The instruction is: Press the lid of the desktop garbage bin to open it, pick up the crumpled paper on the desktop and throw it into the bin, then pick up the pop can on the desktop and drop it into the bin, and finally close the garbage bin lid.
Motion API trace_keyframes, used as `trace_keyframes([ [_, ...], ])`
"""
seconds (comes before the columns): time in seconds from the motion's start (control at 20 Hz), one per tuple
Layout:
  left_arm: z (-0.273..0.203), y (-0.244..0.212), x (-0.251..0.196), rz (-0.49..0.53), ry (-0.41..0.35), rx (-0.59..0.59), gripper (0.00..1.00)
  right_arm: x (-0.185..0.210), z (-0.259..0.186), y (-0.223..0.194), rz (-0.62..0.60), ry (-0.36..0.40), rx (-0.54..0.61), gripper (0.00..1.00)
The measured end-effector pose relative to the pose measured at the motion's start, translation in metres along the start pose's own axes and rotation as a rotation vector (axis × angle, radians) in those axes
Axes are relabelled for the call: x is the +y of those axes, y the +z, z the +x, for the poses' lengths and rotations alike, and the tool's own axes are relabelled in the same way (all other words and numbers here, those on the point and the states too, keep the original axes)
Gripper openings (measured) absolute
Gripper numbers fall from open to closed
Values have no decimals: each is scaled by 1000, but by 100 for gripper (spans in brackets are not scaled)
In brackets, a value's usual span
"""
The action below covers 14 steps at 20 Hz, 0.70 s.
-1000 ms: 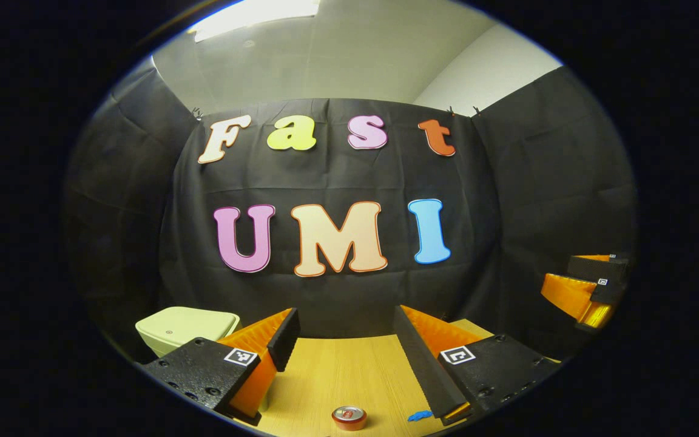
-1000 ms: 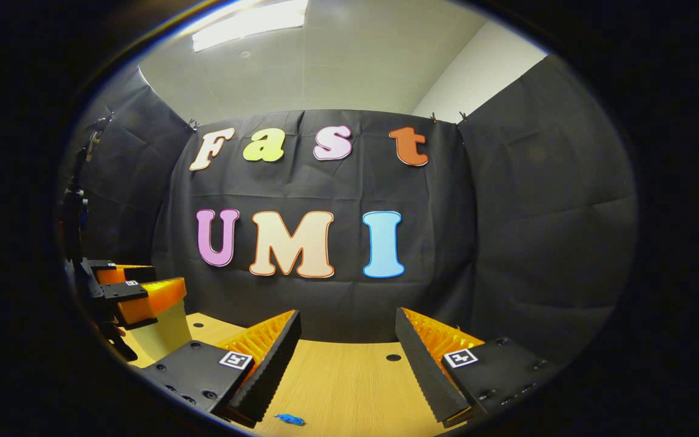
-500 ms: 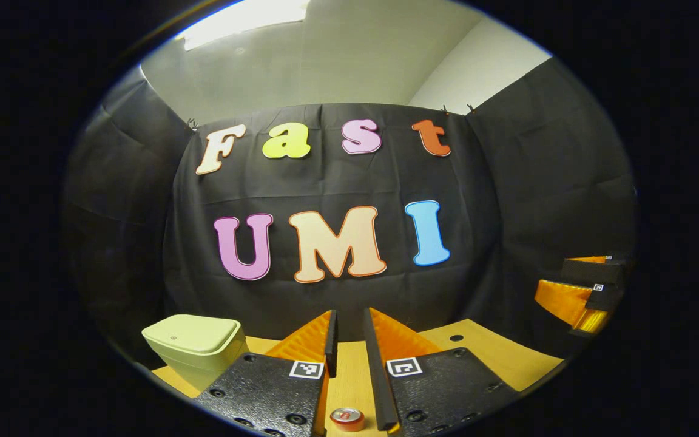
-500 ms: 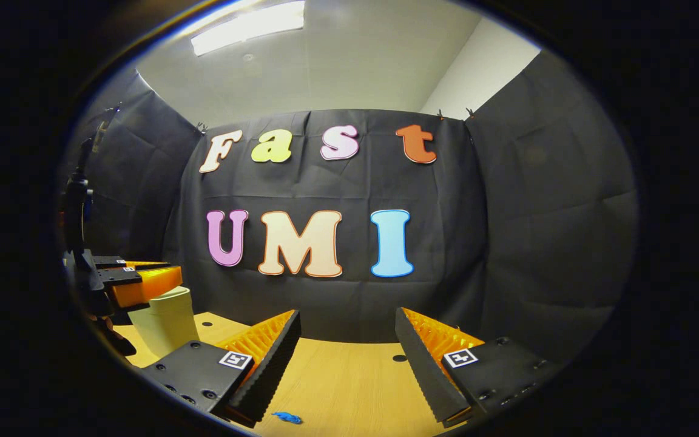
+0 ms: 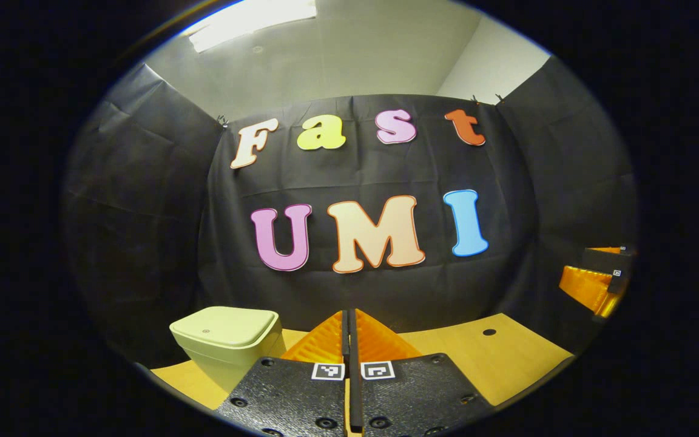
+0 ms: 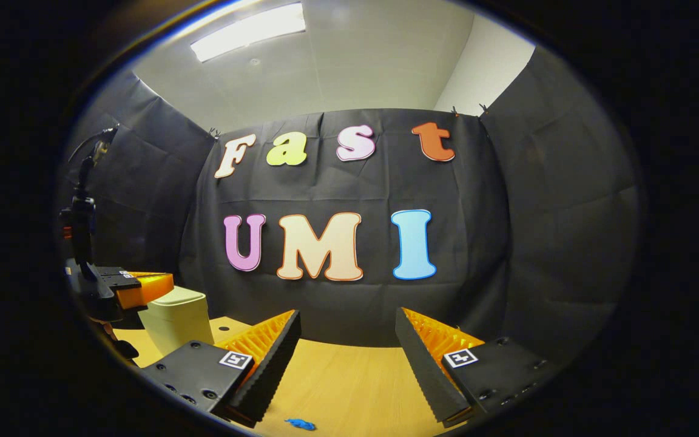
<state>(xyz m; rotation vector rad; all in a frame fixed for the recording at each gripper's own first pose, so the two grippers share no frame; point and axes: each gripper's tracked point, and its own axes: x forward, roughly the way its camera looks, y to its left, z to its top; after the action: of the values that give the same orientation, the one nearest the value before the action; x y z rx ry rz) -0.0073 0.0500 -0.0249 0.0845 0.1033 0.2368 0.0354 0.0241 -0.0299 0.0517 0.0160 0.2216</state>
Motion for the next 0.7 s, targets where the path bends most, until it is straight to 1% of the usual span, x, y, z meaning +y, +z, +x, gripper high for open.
trace_keyframes([
  [0.15,11,1,43,-22,45,1,0,21,11,-4,10,1,-1,98],
  [0.25,19,-4,72,-27,73,4,0,40,20,-14,13,6,26,98],
  [0.5,34,-22,143,-34,156,29,0,71,30,-28,-1,10,58,98],
  [0.7,45,-43,187,-33,200,60,0,92,37,-41,-4,0,85,98],
])
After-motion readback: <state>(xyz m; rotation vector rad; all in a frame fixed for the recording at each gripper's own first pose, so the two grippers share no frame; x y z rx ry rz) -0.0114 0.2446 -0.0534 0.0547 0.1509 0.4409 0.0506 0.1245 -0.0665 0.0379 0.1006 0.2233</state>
